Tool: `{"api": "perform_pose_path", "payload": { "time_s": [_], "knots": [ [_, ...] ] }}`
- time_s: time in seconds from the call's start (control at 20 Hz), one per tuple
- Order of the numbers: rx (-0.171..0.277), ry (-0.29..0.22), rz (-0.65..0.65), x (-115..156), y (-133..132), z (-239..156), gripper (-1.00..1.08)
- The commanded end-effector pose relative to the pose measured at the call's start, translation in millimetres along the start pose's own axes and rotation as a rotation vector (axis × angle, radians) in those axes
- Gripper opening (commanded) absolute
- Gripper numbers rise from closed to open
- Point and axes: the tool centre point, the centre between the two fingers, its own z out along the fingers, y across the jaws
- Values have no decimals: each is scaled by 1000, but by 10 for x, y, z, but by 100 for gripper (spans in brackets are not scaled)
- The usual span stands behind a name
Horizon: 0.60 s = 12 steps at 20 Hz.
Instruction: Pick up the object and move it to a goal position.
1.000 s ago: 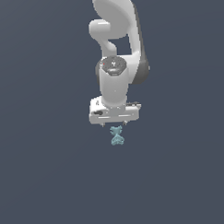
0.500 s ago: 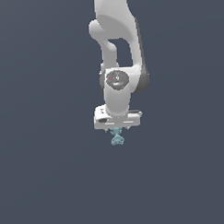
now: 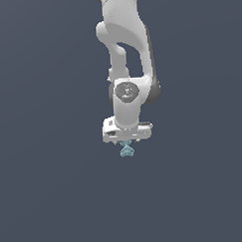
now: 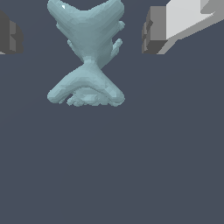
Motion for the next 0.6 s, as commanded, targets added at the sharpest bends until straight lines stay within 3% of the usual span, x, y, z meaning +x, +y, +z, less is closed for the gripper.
{"api": "perform_pose_path", "payload": {
  "time_s": [0.0,0.4,0.45,0.55],
  "knots": [
    [0,-1,0,-9,-1,140,100],
    [0,0,1,3,-2,341,100],
    [0,0,1,3,-2,341,-100],
    [0,0,1,3,-2,341,-100]
  ]
}}
